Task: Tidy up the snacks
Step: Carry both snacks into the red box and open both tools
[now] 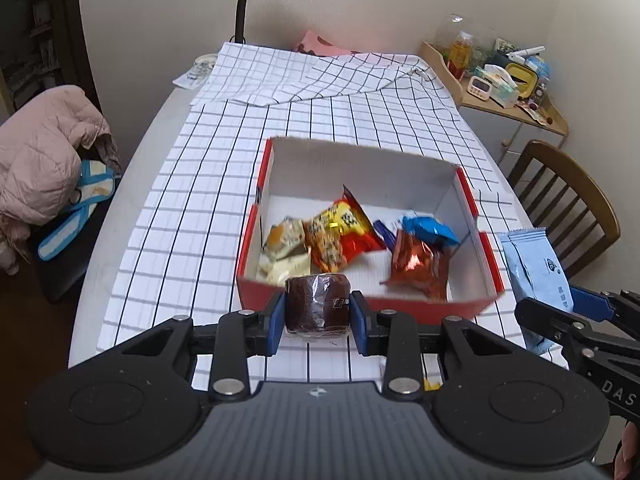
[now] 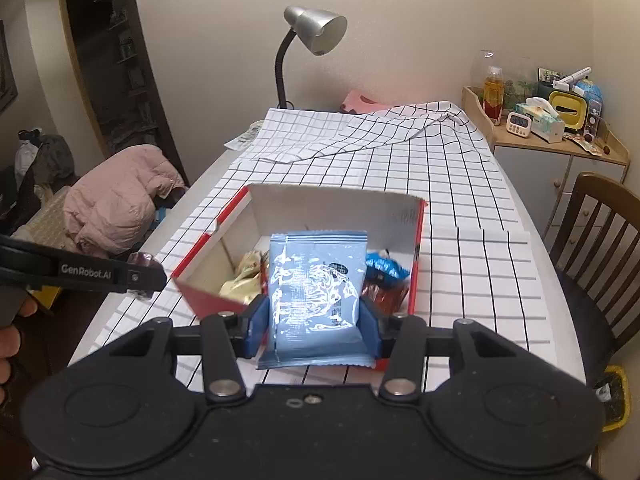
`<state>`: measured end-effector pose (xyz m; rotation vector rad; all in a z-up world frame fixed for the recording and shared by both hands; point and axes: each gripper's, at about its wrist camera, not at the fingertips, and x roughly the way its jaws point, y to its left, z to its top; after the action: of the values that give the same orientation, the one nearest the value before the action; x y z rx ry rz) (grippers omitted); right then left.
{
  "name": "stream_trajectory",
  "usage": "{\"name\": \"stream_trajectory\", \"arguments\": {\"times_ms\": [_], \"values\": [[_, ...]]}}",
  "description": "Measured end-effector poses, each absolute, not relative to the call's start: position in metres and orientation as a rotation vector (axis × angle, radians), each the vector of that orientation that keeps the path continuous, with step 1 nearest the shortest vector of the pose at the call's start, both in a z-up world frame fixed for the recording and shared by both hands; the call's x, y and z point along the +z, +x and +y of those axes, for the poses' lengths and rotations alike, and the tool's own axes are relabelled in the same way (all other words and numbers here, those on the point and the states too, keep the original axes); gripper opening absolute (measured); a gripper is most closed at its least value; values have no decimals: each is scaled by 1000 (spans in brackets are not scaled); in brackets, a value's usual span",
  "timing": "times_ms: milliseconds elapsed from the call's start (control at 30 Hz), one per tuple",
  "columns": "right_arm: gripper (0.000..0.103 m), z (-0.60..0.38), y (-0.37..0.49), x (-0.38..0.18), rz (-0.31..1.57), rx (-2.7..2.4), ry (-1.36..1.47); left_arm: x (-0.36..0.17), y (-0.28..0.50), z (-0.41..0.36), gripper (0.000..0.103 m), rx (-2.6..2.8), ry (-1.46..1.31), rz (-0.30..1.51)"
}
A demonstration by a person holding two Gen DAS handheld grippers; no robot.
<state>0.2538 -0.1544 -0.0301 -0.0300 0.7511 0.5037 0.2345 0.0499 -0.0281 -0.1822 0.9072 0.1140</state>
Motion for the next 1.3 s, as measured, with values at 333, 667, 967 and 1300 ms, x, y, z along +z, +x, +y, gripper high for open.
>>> {"name": "stream_trajectory", "arguments": {"times_ms": [333,667,967,1300], "values": [[47,-136,309,-52,803,468,-46,-40,287,53,33,139,-161,938],[47,-117,352,-88,886,466,-96,-70,321,57,33,167,-142,994],[47,-95,371,-121,949,475,-161,-87,321,64,33,187,-163,1025],[52,-88,369,-128,959,507,-167,-84,309,68,33,188,-176,1014]]}}
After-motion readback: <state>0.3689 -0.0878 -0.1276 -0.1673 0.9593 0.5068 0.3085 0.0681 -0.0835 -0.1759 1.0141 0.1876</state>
